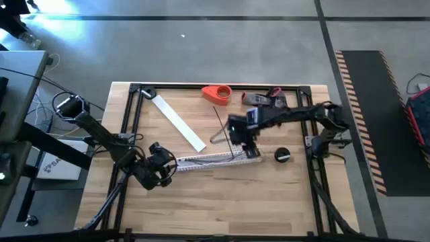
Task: Ziptie cables
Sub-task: Put the black cables zip-tied cables into the white cable duct, then close the white cable duct
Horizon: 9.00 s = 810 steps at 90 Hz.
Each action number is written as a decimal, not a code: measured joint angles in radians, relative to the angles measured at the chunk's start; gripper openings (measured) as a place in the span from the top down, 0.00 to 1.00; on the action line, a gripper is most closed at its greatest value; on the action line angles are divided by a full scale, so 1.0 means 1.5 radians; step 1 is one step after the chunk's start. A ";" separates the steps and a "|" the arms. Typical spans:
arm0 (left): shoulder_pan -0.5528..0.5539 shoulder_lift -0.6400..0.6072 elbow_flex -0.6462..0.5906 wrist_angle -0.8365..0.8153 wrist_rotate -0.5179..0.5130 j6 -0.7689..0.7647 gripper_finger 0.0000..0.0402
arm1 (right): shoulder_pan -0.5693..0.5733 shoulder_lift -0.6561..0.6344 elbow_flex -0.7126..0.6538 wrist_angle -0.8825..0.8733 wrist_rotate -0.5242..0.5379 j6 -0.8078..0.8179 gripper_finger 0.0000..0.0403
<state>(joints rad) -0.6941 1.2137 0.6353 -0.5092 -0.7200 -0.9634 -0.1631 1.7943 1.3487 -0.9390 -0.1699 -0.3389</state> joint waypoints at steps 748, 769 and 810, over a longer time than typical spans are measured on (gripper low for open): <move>-0.020 0.078 0.031 0.016 -0.001 0.049 0.70 | 0.206 -0.239 -0.303 0.112 0.331 0.267 0.60; 0.034 0.077 0.043 0.015 0.121 0.260 0.70 | 0.214 -0.240 -0.204 0.029 0.336 0.343 0.59; 0.180 0.035 0.043 -0.095 0.037 0.056 0.70 | 0.157 -0.240 -0.306 0.198 0.501 0.495 0.59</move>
<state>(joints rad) -0.4241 1.2660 0.7002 -0.6522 -0.6651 -0.8790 0.0728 1.4345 0.8891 -0.6412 0.5820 0.4030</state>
